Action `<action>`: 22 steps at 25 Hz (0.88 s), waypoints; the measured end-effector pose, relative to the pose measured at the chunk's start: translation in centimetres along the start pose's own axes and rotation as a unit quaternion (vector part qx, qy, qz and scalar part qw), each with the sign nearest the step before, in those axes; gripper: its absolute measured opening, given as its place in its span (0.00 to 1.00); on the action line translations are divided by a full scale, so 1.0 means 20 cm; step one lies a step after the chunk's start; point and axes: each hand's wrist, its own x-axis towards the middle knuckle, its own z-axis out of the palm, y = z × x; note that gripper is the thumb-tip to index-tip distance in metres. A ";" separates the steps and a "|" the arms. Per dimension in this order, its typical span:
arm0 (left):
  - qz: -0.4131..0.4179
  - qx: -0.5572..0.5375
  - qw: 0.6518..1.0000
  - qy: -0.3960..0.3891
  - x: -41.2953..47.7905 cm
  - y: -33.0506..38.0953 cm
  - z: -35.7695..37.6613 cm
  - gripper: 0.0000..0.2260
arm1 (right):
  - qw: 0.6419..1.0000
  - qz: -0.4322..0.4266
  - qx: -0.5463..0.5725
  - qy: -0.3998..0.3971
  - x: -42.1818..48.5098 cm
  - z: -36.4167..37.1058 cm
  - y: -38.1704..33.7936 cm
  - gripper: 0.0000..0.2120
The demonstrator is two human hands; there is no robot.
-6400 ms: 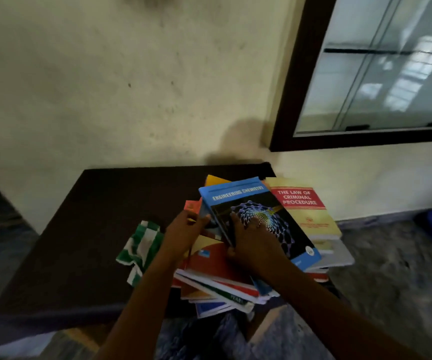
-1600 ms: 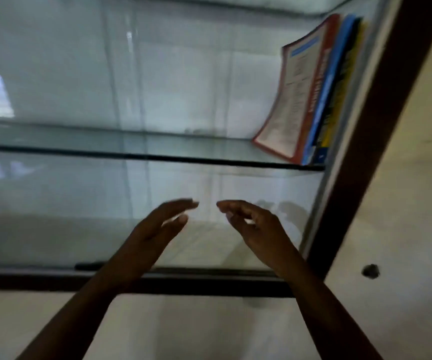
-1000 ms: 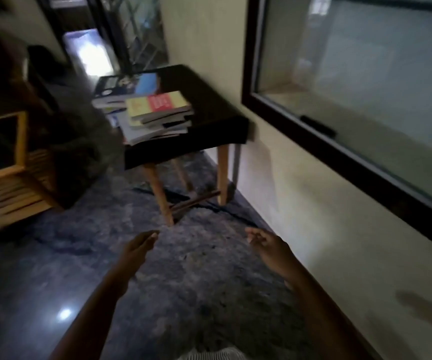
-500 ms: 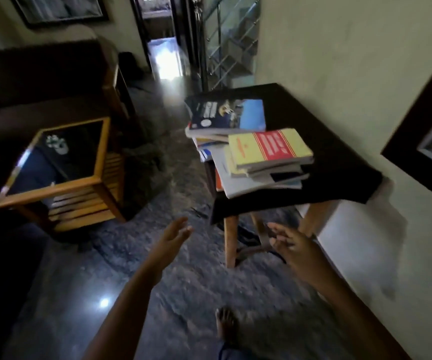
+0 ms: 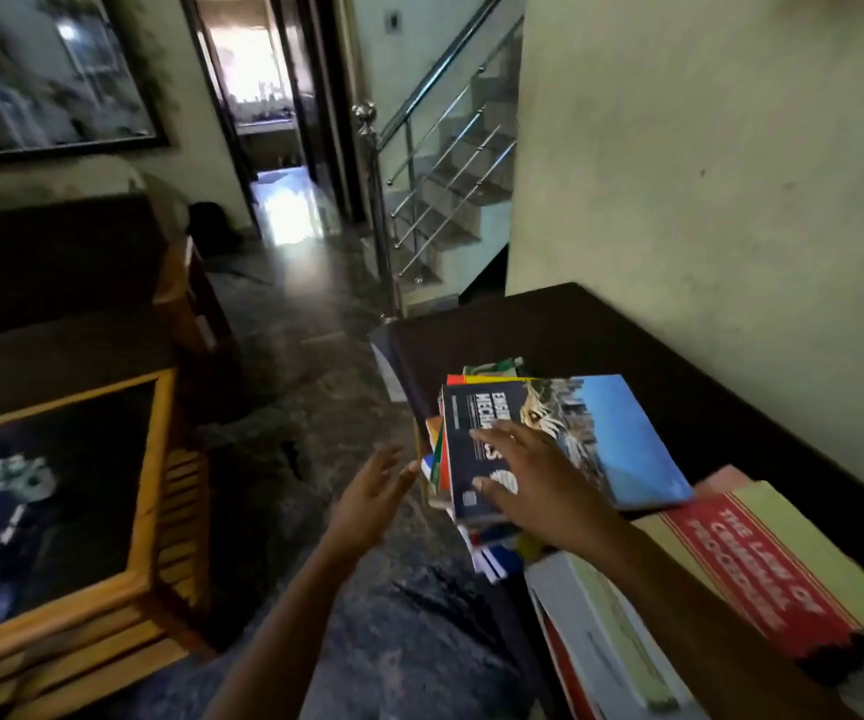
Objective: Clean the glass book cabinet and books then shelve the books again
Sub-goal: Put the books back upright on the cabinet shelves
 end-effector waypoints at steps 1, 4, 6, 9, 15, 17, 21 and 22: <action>0.042 0.014 0.999 -0.030 0.10 0.03 -0.02 0.15 | 0.999 0.031 -0.008 -0.001 0.07 0.04 0.00 0.26; 0.127 0.039 0.980 -0.145 0.43 0.09 -0.05 0.12 | 0.986 0.163 -0.016 0.028 0.23 0.15 -0.03 0.29; 0.156 0.064 0.967 -0.191 0.65 0.09 -0.07 0.16 | 0.967 0.245 -0.035 0.061 0.32 0.20 -0.08 0.29; 0.155 0.102 0.943 -0.276 0.92 0.11 -0.03 0.14 | 0.941 0.319 -0.089 0.066 0.48 0.28 -0.13 0.37; 0.108 0.094 0.875 -0.463 1.22 0.29 0.20 0.16 | 0.921 0.344 -0.146 0.111 0.63 0.43 -0.07 0.37; 0.092 0.099 0.852 -0.506 1.27 0.32 0.30 0.14 | 0.937 0.313 -0.133 0.079 0.55 0.44 0.01 0.33; 0.101 0.148 0.804 -0.567 1.32 0.33 0.41 0.16 | 0.950 0.308 -0.024 0.051 0.41 0.32 -0.01 0.22; 0.097 0.151 0.793 -0.582 1.33 0.33 0.43 0.15 | 0.934 0.345 0.056 0.076 0.40 0.28 -0.05 0.22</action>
